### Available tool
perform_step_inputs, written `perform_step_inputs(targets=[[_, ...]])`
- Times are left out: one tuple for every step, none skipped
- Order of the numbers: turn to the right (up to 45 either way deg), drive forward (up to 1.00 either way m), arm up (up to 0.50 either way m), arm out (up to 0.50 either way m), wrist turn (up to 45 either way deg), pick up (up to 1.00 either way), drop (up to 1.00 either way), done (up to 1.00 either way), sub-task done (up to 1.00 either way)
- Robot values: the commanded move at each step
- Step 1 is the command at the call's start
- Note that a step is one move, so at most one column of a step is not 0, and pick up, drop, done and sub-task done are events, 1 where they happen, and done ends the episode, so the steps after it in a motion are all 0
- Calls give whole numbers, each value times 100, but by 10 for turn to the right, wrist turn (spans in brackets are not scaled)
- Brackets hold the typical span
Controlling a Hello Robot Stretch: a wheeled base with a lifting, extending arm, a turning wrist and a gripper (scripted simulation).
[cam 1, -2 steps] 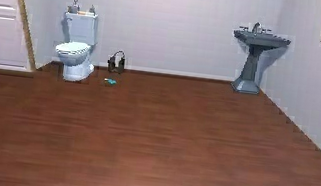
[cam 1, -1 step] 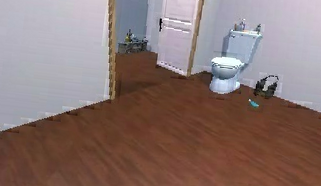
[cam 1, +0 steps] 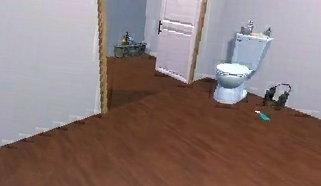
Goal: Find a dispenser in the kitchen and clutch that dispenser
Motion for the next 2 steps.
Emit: perform_step_inputs(targets=[[-60, 0, 0, 0, 0, 0, 0, 0, 0], [0, 100, 0, 0, 0, 0, 0, 0, 0]])
